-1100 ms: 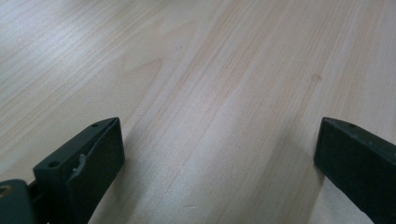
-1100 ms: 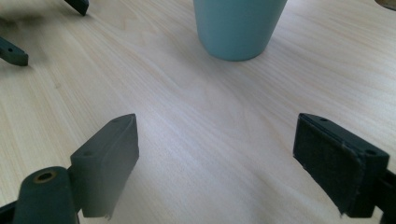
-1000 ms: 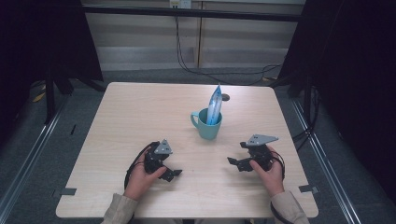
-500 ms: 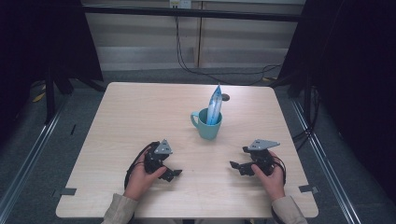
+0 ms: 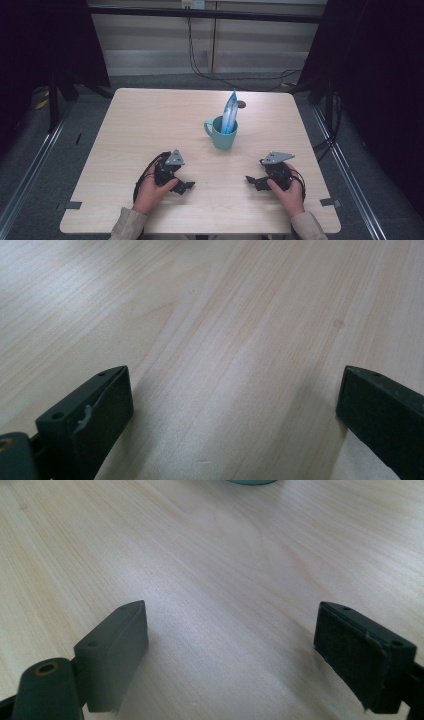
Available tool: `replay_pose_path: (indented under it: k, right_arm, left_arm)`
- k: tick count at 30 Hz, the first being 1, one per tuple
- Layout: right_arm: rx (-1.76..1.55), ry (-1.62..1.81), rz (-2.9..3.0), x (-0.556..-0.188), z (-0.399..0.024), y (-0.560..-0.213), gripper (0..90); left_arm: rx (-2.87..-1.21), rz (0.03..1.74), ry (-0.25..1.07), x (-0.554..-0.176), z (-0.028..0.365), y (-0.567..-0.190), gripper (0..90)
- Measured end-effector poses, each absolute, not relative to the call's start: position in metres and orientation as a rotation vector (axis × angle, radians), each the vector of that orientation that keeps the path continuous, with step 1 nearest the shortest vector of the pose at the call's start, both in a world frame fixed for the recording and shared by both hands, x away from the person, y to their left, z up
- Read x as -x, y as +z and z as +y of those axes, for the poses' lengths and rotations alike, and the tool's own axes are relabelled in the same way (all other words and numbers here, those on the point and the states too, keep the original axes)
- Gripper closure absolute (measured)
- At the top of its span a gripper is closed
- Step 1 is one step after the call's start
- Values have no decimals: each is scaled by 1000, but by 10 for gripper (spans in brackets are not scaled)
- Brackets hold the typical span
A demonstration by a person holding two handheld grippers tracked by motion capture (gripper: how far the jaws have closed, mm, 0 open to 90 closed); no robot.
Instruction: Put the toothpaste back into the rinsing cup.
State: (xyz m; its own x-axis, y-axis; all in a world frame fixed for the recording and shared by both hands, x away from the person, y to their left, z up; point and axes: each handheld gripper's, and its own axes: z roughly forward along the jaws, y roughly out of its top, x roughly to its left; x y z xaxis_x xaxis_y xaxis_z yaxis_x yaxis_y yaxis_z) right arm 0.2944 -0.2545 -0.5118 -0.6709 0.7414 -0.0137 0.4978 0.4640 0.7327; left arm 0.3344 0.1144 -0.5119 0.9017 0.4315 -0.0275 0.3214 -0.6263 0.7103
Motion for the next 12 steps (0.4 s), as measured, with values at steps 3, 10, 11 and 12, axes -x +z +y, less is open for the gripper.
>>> replay_pose_path:
  k: [3, 10, 11, 12]
  right_arm:
    - [-1079, 1039, 2398, -296, -256, -512, 135]
    - [-1093, 1046, 2403, -297, -257, -512, 129]
    - [-1093, 1046, 2403, -297, -257, -512, 129]
    - [-1093, 1046, 2403, -297, -257, -512, 127]
  left_arm:
    - [-2297, 536, 186, -334, 114, -512, 15]
    - [-2297, 535, 186, -334, 114, -512, 14]
    - [-2297, 535, 186, -334, 114, -512, 14]
    - [-2297, 536, 186, -334, 114, -512, 14]
